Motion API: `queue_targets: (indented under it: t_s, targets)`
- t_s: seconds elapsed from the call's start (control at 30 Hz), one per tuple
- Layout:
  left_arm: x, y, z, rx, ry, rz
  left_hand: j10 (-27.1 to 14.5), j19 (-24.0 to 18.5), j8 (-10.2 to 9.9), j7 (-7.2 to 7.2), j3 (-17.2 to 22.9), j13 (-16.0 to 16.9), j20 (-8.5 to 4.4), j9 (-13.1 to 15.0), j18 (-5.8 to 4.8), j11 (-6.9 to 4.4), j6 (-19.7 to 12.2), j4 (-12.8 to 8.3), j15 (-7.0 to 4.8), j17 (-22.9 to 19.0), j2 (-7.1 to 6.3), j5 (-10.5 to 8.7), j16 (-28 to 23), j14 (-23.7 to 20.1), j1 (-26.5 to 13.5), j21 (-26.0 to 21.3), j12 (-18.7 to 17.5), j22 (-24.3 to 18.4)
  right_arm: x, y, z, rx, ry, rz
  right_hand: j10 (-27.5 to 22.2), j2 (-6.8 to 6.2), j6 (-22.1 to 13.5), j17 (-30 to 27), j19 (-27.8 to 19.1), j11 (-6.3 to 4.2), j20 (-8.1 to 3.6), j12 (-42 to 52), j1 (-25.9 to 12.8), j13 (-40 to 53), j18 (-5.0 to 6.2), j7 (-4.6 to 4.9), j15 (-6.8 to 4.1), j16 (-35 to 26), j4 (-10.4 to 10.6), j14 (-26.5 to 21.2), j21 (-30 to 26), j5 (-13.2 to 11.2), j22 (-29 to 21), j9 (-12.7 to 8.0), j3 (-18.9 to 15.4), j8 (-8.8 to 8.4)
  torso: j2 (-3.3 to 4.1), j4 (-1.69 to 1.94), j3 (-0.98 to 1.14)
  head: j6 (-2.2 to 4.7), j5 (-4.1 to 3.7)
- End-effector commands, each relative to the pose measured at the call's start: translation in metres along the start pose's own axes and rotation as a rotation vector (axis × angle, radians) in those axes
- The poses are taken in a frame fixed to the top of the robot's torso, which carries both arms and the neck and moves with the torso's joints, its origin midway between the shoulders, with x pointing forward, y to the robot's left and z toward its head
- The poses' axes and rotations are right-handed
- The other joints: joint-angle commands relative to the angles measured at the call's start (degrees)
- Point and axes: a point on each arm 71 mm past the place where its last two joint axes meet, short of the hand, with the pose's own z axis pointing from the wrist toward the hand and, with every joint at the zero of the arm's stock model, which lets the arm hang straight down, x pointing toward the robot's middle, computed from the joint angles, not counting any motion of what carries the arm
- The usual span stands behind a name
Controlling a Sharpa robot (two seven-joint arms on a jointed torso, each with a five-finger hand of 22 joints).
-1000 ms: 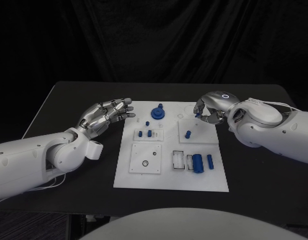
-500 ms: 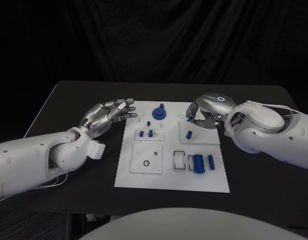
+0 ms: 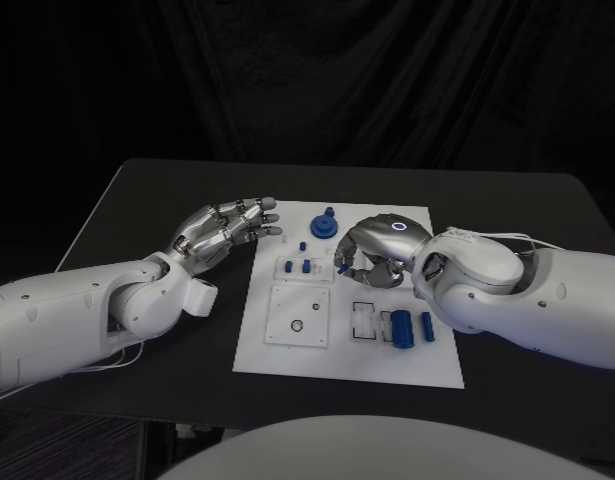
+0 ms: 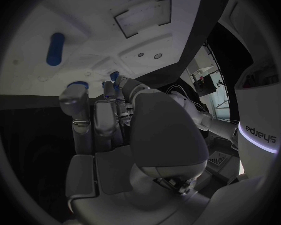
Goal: Assemble the parts on the task board
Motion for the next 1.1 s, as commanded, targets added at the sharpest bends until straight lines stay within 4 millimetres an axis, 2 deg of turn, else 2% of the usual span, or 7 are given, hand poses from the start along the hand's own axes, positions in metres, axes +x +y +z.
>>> queue_targets:
  t_s: [0.03,0.17,0.3,0.4,0.57,0.77,1.1]
  targets:
    - [0.002,0.000,0.001,0.008,0.010,-0.016,-0.01,0.33,0.34,0.37,0.21,0.01,-0.04,-0.09,0.31,0.36,-0.14,0.13,0.15,0.06,0.53,-0.04,0.09,-0.25,-0.08,0.15,0.13,-0.05,0.006,0.006,0.004,-0.024,0.024,-0.062,0.31,-0.43,0.25,0.18,0.34,0.01,0.02,-0.18,-0.14,-0.07,-1.10,0.13,0.02,0.25,0.04,0.46,0.20,0.12,6.68,0.16,0.20,0.25,-0.07,-0.09,0.04,-0.01,-0.24]
    - [0.002,0.001,0.001,0.006,0.012,-0.018,-0.03,0.33,0.33,0.40,0.35,0.01,-0.04,-0.11,0.30,0.41,-0.23,0.14,0.14,0.05,0.68,-0.05,0.05,-0.32,0.01,0.12,0.12,-0.11,0.015,0.015,0.011,-0.039,0.043,-0.067,0.50,-0.50,0.30,0.35,0.37,-0.01,0.02,-0.32,-0.13,-0.13,-1.10,0.12,0.03,0.44,0.00,0.50,0.31,-0.14,6.68,0.24,0.16,0.23,-0.06,0.09,0.06,-0.01,-0.84]
    - [0.002,0.001,0.000,0.004,0.011,-0.018,-0.04,0.32,0.34,0.40,0.47,0.01,-0.03,-0.12,0.29,0.45,-0.24,0.15,0.15,0.05,0.79,0.05,0.05,-0.35,0.06,0.10,0.13,-0.17,0.021,0.022,0.015,-0.052,0.055,-0.065,0.58,-0.49,0.34,0.52,0.38,-0.02,0.02,-0.37,-0.11,-0.14,-1.11,0.11,0.03,0.58,-0.02,0.54,0.38,-0.21,6.68,0.27,0.16,0.24,0.03,0.11,0.09,-0.01,-0.70]
    - [0.001,0.002,0.000,0.001,0.011,-0.018,-0.04,0.32,0.34,0.41,0.52,0.01,-0.03,-0.12,0.28,0.47,-0.25,0.15,0.15,0.05,0.84,0.10,0.03,-0.38,0.09,0.10,0.12,-0.19,0.025,0.026,0.018,-0.060,0.064,-0.063,0.68,-0.45,0.42,0.51,0.37,-0.01,0.02,-0.45,-0.19,-0.17,-1.09,0.10,0.03,0.61,0.04,0.51,0.37,-0.32,6.66,0.33,0.12,0.26,0.03,0.04,0.00,-0.01,-0.62]
    - [0.002,0.004,0.000,-0.004,0.014,-0.023,-0.05,0.32,0.33,0.44,0.65,0.01,-0.03,-0.14,0.28,0.50,-0.36,0.19,0.17,0.05,0.97,0.22,0.03,-0.40,0.13,0.08,0.12,-0.25,0.031,0.030,0.021,-0.064,0.080,-0.060,0.85,-0.46,0.47,0.56,0.34,-0.01,0.04,-0.71,-0.50,-0.27,-1.09,0.05,0.06,0.73,0.24,0.45,0.45,-0.82,6.64,0.44,-0.06,0.22,0.03,0.04,-0.01,-0.01,-0.48]
    - [0.002,0.006,-0.002,-0.007,0.015,-0.028,-0.07,0.31,0.32,0.44,0.68,0.01,-0.04,-0.16,0.28,0.51,-0.41,0.20,0.17,0.05,0.99,0.20,0.01,-0.43,0.15,0.07,0.12,-0.27,0.035,0.031,0.020,-0.065,0.088,-0.055,0.85,-0.46,0.47,0.56,0.34,-0.01,0.04,-0.71,-0.50,-0.27,-1.09,0.05,0.06,0.73,0.24,0.45,0.45,-0.82,6.64,0.44,-0.06,0.22,0.04,0.04,0.04,-0.01,-0.34]
    - [0.003,0.010,-0.004,-0.009,0.017,-0.035,-0.04,0.33,0.41,0.42,0.95,0.02,-0.04,-0.10,0.27,0.52,-0.07,0.16,0.23,0.08,1.21,0.26,0.16,-0.34,0.32,0.05,0.14,-0.37,0.038,0.032,0.017,-0.068,0.089,-0.046,1.29,-0.30,0.63,0.62,0.40,-0.13,0.02,-0.82,-0.49,-0.31,-1.11,-0.05,-0.01,0.85,0.27,0.42,0.82,-1.07,6.68,0.57,-0.09,0.24,0.03,0.01,0.01,-0.01,-0.30]
